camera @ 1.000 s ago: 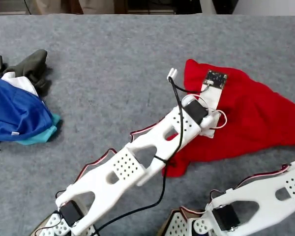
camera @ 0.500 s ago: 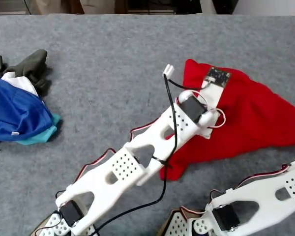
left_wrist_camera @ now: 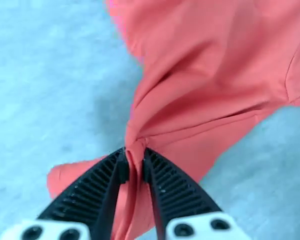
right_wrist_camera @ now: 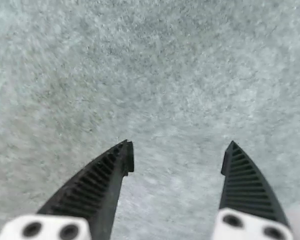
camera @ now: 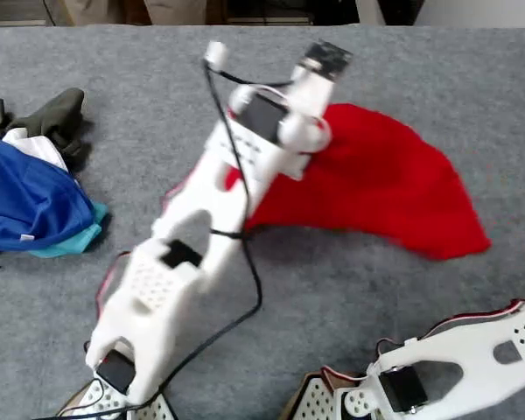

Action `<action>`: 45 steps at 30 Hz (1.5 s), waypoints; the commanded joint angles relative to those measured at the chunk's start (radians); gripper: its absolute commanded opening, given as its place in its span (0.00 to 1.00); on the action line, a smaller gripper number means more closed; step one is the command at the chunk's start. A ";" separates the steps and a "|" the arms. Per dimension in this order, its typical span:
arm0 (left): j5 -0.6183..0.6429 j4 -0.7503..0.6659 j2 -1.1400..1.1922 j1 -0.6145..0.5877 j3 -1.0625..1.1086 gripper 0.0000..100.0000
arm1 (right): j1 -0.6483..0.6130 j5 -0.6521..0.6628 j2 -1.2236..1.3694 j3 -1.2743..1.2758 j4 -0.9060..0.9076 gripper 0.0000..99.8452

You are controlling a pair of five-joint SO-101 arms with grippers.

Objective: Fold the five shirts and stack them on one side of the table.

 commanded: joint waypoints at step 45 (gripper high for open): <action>-0.468 -0.655 -0.889 -0.485 1.715 0.21 | -0.521 0.170 -0.314 0.444 0.014 0.29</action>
